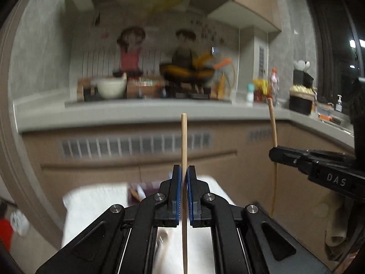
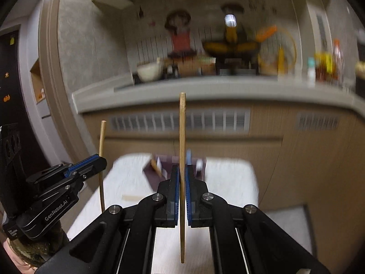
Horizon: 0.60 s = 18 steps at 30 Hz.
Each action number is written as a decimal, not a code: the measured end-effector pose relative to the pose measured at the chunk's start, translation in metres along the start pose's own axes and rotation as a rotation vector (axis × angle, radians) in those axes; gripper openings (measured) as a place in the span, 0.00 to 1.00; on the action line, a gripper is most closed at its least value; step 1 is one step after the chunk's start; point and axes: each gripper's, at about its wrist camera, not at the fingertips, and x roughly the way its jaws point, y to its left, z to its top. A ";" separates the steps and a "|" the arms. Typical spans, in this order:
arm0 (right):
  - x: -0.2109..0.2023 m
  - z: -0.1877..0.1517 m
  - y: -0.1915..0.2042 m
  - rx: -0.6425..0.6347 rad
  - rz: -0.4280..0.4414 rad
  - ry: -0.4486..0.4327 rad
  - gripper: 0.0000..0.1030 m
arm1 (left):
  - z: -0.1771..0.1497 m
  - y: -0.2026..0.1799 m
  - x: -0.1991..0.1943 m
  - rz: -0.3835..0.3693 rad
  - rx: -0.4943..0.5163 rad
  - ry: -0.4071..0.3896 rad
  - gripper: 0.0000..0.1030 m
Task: Organize utensils
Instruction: 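Carry both chopsticks over the caddy and open both tools to drop them in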
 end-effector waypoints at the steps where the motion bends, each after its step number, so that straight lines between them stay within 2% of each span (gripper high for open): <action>1: 0.002 0.013 0.002 -0.010 -0.007 -0.027 0.06 | 0.012 0.005 0.005 0.013 0.007 -0.021 0.05; 5: 0.027 0.051 0.001 -0.006 0.002 -0.062 0.06 | 0.041 0.020 0.025 0.037 0.015 -0.049 0.05; 8: 0.052 0.064 0.000 -0.003 0.004 -0.067 0.06 | 0.053 0.031 0.047 0.052 0.031 -0.054 0.05; 13: 0.097 0.071 -0.002 0.003 0.029 -0.045 0.06 | 0.059 0.048 0.091 0.058 0.044 -0.034 0.05; 18: 0.139 0.067 -0.011 0.016 0.046 -0.020 0.06 | 0.053 0.067 0.119 0.050 0.006 -0.026 0.05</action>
